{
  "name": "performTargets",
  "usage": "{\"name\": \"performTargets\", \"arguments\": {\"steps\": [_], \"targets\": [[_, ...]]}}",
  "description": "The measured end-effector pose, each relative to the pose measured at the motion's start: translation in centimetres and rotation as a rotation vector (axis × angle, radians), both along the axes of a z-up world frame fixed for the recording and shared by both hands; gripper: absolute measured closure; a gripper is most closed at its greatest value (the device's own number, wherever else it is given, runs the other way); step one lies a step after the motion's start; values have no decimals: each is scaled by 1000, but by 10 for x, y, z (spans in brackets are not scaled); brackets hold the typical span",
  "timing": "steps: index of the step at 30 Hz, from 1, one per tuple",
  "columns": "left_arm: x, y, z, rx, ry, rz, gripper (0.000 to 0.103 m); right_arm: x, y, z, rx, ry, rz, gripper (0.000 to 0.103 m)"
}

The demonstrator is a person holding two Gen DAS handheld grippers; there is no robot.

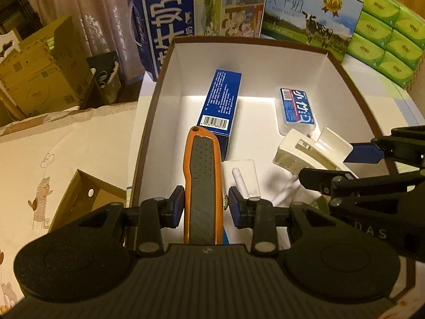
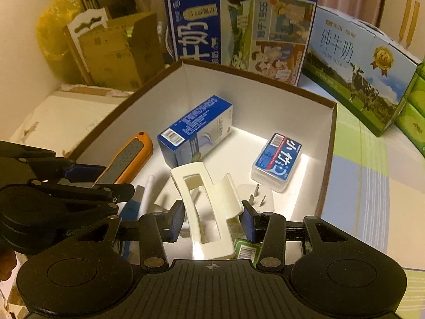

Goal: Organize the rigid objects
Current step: 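Open the left tool to drop the knife while the right tool releases the claw clip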

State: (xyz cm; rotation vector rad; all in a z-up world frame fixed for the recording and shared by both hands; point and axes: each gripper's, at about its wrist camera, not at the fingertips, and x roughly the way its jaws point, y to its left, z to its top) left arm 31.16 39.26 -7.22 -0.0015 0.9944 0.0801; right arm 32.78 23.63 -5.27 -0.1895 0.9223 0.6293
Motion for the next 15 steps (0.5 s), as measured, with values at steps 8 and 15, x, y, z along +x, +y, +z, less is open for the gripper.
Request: {"name": "performTargets", "arguments": {"steps": [8, 15], "targets": [[18, 1, -1, 12, -19, -53, 74, 14, 12, -12, -41, 17, -31, 61], [25, 7, 2, 9, -33, -81, 72, 21, 13, -18, -41, 41, -62, 61]]}}
